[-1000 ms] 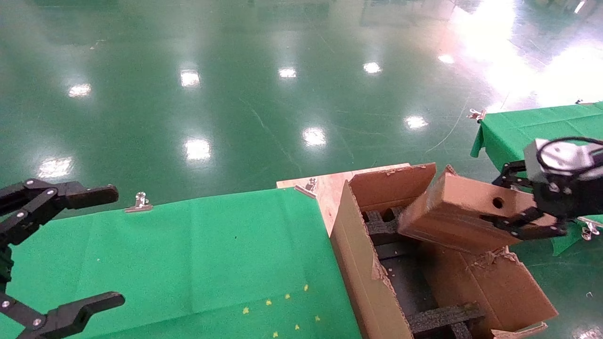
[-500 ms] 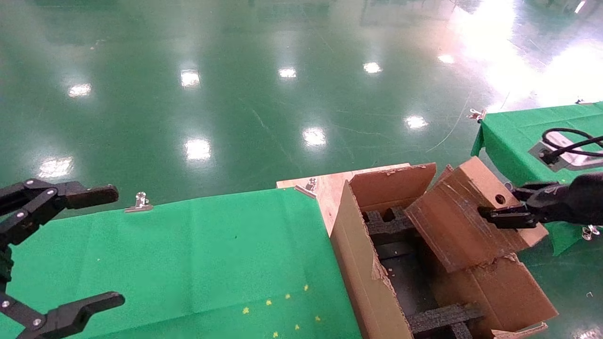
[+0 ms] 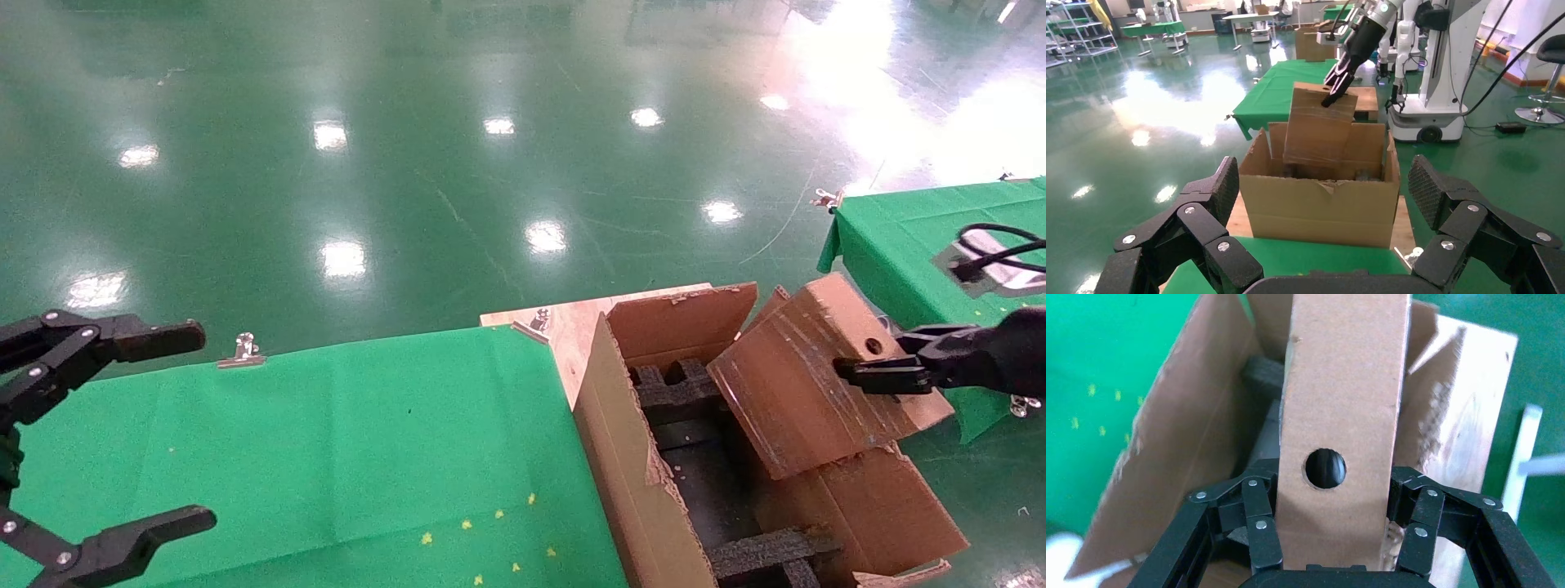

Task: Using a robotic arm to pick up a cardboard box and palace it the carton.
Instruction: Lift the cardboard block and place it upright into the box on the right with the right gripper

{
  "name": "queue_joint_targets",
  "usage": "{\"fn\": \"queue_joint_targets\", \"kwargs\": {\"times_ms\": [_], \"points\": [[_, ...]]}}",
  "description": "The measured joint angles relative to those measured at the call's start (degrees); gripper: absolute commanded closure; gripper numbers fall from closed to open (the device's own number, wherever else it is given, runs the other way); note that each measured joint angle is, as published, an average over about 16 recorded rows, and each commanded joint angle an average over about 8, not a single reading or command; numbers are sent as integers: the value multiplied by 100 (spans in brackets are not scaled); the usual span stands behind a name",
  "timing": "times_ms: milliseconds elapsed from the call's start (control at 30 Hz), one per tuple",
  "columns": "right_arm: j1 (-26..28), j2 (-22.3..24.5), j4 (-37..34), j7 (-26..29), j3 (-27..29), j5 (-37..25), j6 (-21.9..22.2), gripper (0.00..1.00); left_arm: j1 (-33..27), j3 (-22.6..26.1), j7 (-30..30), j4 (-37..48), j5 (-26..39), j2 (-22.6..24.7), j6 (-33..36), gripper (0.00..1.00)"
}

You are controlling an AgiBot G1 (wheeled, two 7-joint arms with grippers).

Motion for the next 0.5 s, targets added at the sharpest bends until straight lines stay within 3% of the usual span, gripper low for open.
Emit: {"fn": "queue_joint_targets", "kwargs": {"times_ms": [500], "points": [[-409,138,562,1116,-344,-381,1009,100,-3,5,3,3,-3,-1,0,0]]}}
